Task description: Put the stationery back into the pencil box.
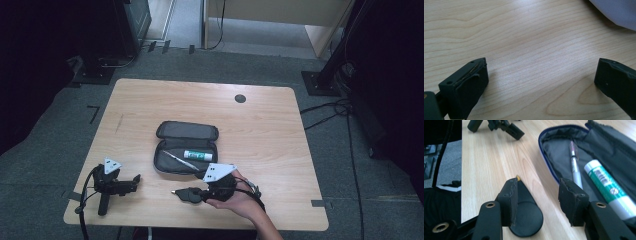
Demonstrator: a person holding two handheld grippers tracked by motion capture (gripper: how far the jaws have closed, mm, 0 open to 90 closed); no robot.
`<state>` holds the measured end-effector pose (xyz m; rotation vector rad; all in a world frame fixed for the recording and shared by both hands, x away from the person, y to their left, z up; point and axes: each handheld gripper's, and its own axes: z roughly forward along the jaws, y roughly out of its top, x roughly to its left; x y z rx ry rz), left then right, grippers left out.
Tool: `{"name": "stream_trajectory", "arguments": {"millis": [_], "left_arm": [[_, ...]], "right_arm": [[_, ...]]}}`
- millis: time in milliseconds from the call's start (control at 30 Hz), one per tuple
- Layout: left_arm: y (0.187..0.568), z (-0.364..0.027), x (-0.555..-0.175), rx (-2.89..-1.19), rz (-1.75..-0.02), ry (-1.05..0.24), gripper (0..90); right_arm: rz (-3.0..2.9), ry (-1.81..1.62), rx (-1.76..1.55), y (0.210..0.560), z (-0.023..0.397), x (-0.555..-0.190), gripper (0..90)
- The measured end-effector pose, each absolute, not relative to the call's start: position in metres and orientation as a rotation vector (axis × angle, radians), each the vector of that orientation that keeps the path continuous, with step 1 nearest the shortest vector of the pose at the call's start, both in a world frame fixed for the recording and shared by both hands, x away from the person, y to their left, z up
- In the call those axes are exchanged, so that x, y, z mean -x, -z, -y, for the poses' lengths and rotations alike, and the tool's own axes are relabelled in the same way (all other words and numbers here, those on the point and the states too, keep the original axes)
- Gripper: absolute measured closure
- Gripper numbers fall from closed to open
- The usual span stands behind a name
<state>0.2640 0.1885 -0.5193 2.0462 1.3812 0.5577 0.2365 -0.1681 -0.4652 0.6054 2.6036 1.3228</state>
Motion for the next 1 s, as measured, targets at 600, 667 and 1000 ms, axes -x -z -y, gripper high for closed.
{"name": "stream_trajectory", "arguments": {"millis": [600, 667, 1000], "left_arm": [[0.519, -0.189, -0.264, -2.047, -1.381, -0.559, 0.0], [0.519, -0.189, -0.264, -2.047, -1.381, -0.559, 0.0], [0.519, -0.189, -0.264, -2.046, -1.381, -0.558, 0.0]], "right_arm": [[-2.612, -1.297, -0.636, 0.489, 0.174, -0.230, 44.7], [-2.620, -1.292, -0.631, 0.490, 0.174, -0.230, 43.3], [-2.657, -1.301, -0.597, 0.496, 0.169, -0.228, 38.2]]}}
